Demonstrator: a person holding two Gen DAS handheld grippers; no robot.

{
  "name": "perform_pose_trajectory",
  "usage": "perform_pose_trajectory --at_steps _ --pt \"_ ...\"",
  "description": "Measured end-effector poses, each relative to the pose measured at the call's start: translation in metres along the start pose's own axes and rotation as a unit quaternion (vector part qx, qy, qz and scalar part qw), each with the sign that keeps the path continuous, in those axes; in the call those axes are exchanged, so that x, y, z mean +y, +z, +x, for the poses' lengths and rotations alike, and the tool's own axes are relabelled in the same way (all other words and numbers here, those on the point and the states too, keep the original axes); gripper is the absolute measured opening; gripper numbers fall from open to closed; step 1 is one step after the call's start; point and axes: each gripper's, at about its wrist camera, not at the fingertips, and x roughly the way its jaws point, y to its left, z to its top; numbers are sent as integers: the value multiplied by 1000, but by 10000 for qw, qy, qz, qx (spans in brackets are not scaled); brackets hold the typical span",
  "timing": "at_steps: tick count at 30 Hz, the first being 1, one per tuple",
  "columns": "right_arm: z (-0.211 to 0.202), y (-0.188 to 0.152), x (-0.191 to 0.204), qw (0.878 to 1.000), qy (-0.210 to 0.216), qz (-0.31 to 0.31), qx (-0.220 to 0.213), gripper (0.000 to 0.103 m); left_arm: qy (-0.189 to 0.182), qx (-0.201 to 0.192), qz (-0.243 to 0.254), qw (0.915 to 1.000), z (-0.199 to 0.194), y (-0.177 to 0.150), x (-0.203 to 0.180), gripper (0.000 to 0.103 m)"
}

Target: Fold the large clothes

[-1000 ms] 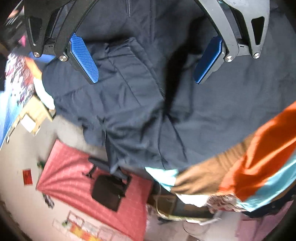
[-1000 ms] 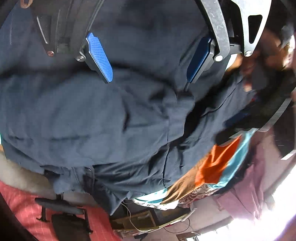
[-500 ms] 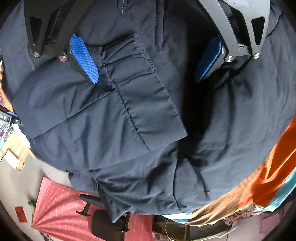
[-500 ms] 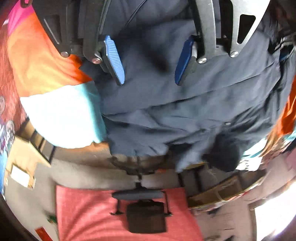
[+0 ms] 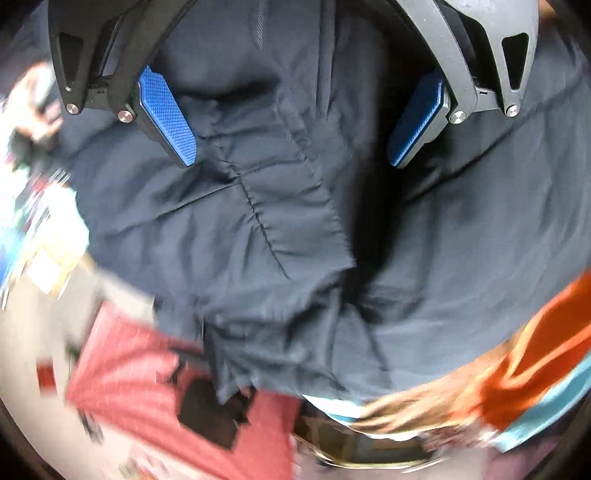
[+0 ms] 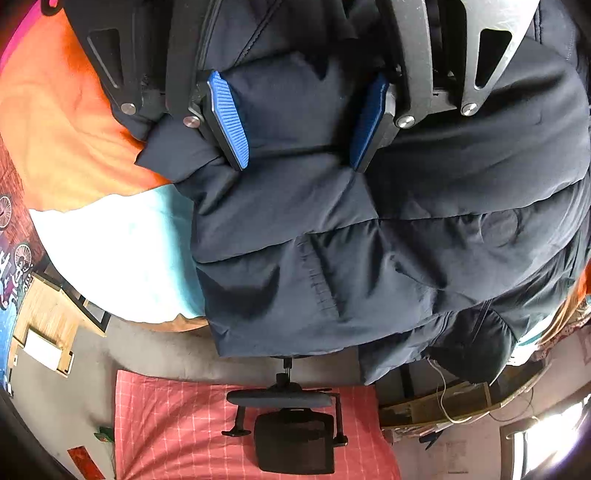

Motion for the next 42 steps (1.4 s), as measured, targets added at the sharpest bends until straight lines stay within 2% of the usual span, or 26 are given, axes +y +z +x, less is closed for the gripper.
perform_pose_trajectory --at_steps 1,3,4,8,10,13,17,19,22,24,26,28,30,31,32,36,38,41,42 --pt "-4 -1 1 9998 -156 16 -106 63 -162 -106 -276 9994 -13 -3 8 102" --pt "-16 -3 6 9979 -577 7 -308 82 -280 -343 -722 9964 -41 -13 22 102" --pt "-29 -4 12 9962 -719 -22 -487 82 -254 -454 -853 9950 -55 -20 30 102" --pt "-68 -2 41 9947 -295 -37 -981 83 451 -589 -1120 9909 -92 -43 52 102" --pt "-81 0 64 9940 119 -144 -1076 84 753 -638 -1558 9828 -110 -60 71 102" --pt "-93 -1 112 9889 785 -527 -1147 87 1137 -700 -2347 9629 -141 -83 102 102" --pt "-92 -10 166 9796 1499 -950 -946 88 1675 -978 -3067 9318 -177 -104 136 102" --pt "-88 -15 193 9757 1579 -1247 -871 88 1831 -1186 -3522 9101 -190 -107 152 102" --pt "-81 -20 222 9740 1447 -1537 -825 88 1919 -1520 -4119 8777 -212 -114 176 102" --pt "-76 -19 234 9722 1434 -1663 -813 88 2095 -1552 -4291 8648 -218 -114 186 101" --pt "-72 -25 243 9712 1361 -1772 -832 88 2282 -1541 -4360 8568 -221 -113 193 99" --pt "-60 -31 250 9709 1261 -1927 -655 88 2343 -1575 -4414 8518 -224 -113 197 94" --pt "-48 -38 254 9708 1127 -2052 -528 89 2493 -1515 -4467 8458 -222 -113 199 79" --pt "-42 -43 255 9698 1082 -2122 -521 90 2572 -1445 -4476 8442 -220 -113 200 69" --pt "-41 -46 254 9692 1085 -2138 -557 92 2646 -1378 -4474 8431 -216 -114 200 59" --pt "-41 -52 254 9678 1054 -2177 -692 92 2759 -1267 -4461 8419 -216 -119 200 42" --pt "-39 -54 255 9672 1014 -2206 -740 92 2744 -1258 -4438 8438 -215 -118 198 25" --pt "-39 -58 257 9660 912 -2282 -807 93 2786 -1379 -4169 8542 -220 -111 189 12" --pt "-39 -59 258 9656 882 -2303 -825 93 2822 -1437 -4057 8574 -221 -107 185 11"
